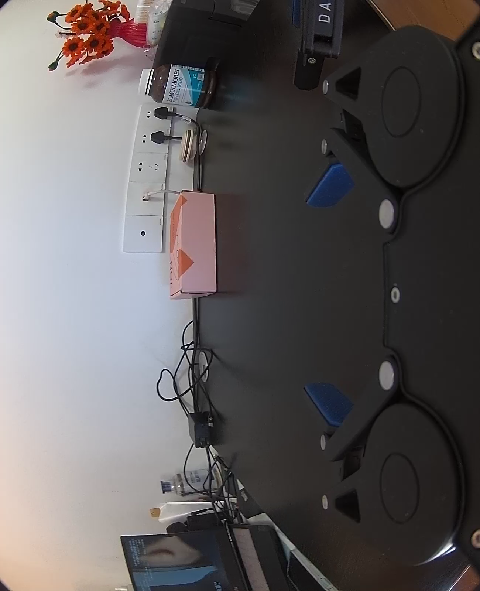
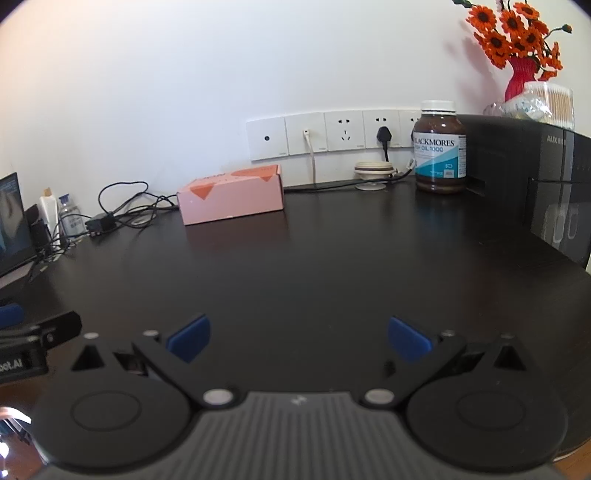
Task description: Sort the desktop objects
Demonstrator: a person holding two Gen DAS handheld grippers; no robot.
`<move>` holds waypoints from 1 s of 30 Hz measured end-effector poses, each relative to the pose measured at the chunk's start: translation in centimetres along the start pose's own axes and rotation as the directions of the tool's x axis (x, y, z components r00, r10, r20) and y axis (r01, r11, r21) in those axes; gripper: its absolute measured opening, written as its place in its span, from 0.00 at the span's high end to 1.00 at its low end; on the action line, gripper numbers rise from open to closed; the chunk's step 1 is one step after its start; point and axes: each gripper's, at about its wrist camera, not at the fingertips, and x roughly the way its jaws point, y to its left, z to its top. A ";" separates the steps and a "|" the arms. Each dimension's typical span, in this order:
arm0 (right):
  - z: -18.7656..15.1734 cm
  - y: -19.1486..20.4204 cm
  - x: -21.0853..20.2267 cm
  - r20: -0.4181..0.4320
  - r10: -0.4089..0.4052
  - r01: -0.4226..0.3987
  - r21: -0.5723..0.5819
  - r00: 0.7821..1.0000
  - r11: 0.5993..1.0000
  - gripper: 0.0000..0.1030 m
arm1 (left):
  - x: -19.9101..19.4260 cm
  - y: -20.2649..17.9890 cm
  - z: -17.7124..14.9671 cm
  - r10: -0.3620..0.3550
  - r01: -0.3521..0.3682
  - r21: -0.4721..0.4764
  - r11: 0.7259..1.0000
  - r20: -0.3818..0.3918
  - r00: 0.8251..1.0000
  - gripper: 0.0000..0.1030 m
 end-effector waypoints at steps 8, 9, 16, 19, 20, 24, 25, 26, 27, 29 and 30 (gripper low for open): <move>-0.5 0.1 0.1 -0.010 0.004 -0.004 -0.002 1.000 1.000 0.01 | -0.1 -0.3 -0.7 0.016 -0.016 -0.003 1.000 -0.008 1.000 0.00; -0.6 0.2 0.1 -0.010 0.004 -0.004 -0.004 1.000 1.000 0.01 | -0.2 -0.3 -0.8 0.017 -0.018 -0.007 1.000 -0.008 1.000 0.00; -1.2 0.6 0.0 -0.002 0.000 -0.001 -0.028 1.000 1.000 0.01 | -0.2 -0.4 -0.8 0.013 -0.013 -0.013 1.000 -0.005 1.000 0.00; -1.4 0.9 -0.1 0.003 -0.005 0.005 -0.046 1.000 0.999 0.01 | -0.1 -0.4 -1.0 0.011 -0.011 -0.010 1.000 -0.011 1.000 0.00; -1.5 1.0 -0.1 0.004 -0.005 0.006 -0.051 1.000 0.999 0.01 | -0.1 -0.4 -1.0 0.010 -0.010 -0.011 1.000 -0.015 1.000 0.00; -1.7 1.5 -0.1 0.009 -0.008 0.008 -0.077 1.000 0.997 0.01 | 0.0 -0.5 -1.3 0.012 -0.013 -0.010 1.000 -0.025 1.000 0.00; -1.7 1.7 0.0 0.009 -0.009 0.010 -0.085 1.000 0.996 0.01 | 0.1 -0.5 -1.4 0.013 -0.014 -0.009 1.000 -0.028 1.000 0.00; -1.8 1.8 0.0 0.011 -0.010 0.011 -0.092 1.000 0.996 0.01 | 0.1 -0.6 -1.5 0.014 -0.014 -0.008 1.000 -0.030 0.999 0.00; -1.8 1.9 0.0 0.012 -0.011 0.012 -0.097 1.000 0.995 0.01 | 0.1 -0.7 -1.6 0.014 -0.015 -0.007 1.000 -0.031 0.999 0.00; -1.9 2.0 0.0 0.016 -0.013 0.014 -0.105 1.000 0.994 0.01 | 0.1 -0.7 -1.8 0.015 -0.015 -0.007 1.000 -0.033 0.999 0.00; -1.9 2.1 0.0 0.018 -0.014 0.016 -0.108 1.000 0.994 0.01 | 0.1 -0.8 -1.9 0.015 -0.015 -0.007 1.000 -0.033 0.999 0.00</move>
